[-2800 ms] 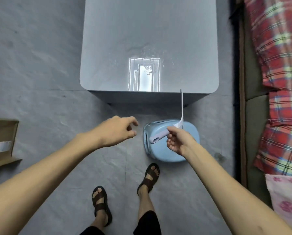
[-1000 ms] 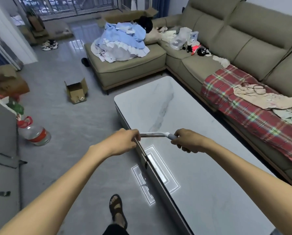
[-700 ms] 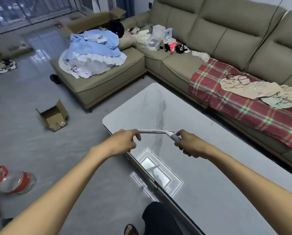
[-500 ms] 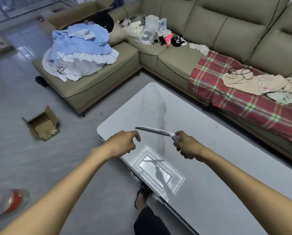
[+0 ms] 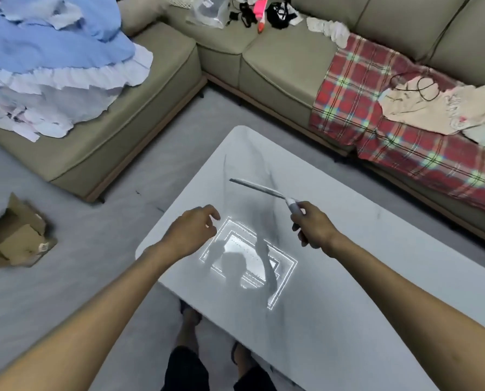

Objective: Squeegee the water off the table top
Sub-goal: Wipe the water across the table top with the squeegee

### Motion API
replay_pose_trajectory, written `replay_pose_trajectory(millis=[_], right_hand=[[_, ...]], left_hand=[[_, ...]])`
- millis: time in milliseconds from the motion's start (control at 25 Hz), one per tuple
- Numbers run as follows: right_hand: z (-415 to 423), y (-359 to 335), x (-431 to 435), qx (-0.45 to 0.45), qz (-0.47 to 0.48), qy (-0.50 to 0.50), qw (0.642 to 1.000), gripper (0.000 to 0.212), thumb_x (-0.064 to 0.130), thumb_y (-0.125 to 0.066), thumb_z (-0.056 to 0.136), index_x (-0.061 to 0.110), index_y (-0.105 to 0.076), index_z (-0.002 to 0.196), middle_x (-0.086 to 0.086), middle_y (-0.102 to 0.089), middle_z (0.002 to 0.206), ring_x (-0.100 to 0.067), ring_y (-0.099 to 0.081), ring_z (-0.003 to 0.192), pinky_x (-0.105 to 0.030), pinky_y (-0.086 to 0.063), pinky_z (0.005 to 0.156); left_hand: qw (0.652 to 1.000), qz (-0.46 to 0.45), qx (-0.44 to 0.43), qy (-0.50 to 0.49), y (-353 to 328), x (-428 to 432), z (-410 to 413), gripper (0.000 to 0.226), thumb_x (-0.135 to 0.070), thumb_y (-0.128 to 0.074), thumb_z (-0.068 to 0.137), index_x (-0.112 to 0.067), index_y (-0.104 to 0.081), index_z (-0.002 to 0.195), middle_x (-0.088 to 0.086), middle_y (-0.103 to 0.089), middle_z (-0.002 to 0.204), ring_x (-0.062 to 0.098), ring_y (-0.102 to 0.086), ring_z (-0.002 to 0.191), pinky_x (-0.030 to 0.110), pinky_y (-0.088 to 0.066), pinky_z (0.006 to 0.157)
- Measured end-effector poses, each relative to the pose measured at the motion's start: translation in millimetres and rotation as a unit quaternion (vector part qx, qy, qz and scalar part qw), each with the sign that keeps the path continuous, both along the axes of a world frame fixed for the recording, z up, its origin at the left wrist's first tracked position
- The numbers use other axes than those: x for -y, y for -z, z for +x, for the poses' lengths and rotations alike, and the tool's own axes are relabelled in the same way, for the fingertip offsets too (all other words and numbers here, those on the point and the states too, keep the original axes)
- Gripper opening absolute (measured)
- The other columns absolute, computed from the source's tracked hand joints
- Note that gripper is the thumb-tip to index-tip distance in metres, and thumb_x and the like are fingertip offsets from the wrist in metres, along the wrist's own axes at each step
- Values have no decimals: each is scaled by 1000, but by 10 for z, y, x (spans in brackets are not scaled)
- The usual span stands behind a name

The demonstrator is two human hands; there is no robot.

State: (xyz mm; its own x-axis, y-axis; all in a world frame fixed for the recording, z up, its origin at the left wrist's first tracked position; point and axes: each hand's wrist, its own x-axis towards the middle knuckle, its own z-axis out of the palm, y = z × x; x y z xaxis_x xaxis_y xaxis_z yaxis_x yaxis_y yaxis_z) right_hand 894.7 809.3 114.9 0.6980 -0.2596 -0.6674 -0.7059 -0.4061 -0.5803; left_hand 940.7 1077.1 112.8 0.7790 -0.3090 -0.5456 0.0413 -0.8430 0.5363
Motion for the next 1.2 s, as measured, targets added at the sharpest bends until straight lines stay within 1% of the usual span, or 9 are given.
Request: replay_pose_trajectory(millis=[80, 160, 280, 440, 600, 800, 920, 1120, 1200], right_hand=[[318, 440, -21, -10, -43, -9, 999, 31, 38, -39, 100, 12, -51, 113, -16, -65, 89, -26, -50, 52, -21, -36, 37], [707, 837, -4, 0, -102, -37, 994, 32, 35, -38, 101, 10, -50, 117, -21, -65, 97, -29, -52, 66, -36, -50, 56], [1522, 1349, 19, 35, -202, -79, 976, 23, 23, -40, 99, 8, -47, 115, -24, -64, 100, -38, -56, 82, -49, -52, 74], [2664, 1877, -117, 80, -227, -101, 965, 17, 12, -40, 92, 8, -46, 108, -21, -58, 95, -37, -54, 81, -46, -48, 69], [3230, 2389, -334, 76, -254, -122, 957, 13, 10, -40, 90, 19, -42, 99, -21, -60, 105, -39, -53, 99, -34, -34, 70], [2902, 2563, -384, 33, -266, -160, 950, 51, 13, -37, 94, 27, -32, 142, -21, -60, 110, -42, -53, 94, -37, -40, 73], [2288, 2432, -315, 8, -269, -197, 943, 57, 14, -37, 95, 34, -24, 147, -22, -63, 101, -40, -56, 81, -41, -48, 71], [1327, 2033, -77, -85, -263, -215, 937, 56, 19, -39, 98, 37, -23, 149, -15, -67, 97, -37, -61, 83, -42, -52, 73], [1302, 1944, 10, -54, -258, -192, 945, 54, 20, -44, 98, 33, -28, 149, -18, -69, 102, -39, -63, 88, -42, -52, 76]], left_hand=[[1000, 17, -15, 16, 606, -17, 418, 25, -20, -55, 88, -24, -58, 113, 3, -58, 117, 23, -57, 104, 33, -46, 85], [998, 43, -15, 41, 1197, -72, 861, 29, -22, -56, 89, -21, -56, 118, 6, -53, 127, 23, -54, 111, 32, -44, 88], [997, 59, -3, 49, 2009, -140, 1516, 35, -20, -55, 89, -17, -50, 124, 11, -41, 139, 28, -44, 127, 37, -42, 98], [989, 108, -13, 105, 2711, -92, 1980, 41, -14, -53, 84, -12, -44, 124, 17, -29, 139, 32, -31, 133, 39, -37, 103], [978, 153, 0, 142, 3105, -142, 2081, 37, -8, -49, 80, -9, -43, 116, 22, -24, 138, 38, -22, 135, 39, -32, 104], [980, 126, 0, 151, 3230, -240, 2108, 39, -5, -48, 78, -8, -43, 117, 22, -24, 137, 37, -16, 138, 37, -28, 110], [982, 108, -15, 151, 3176, -221, 2110, 41, -4, -47, 80, -9, -41, 120, 26, -9, 150, 38, -4, 145, 41, -23, 115], [985, 82, -43, 144, 3123, -176, 2050, 45, -2, -44, 81, -7, -40, 126, 28, -10, 149, 40, -5, 144, 43, -22, 117], [985, 81, -50, 141, 3123, -167, 2016, 45, 0, -43, 81, -7, -39, 126, 29, -2, 151, 39, 2, 146, 43, -18, 118]])
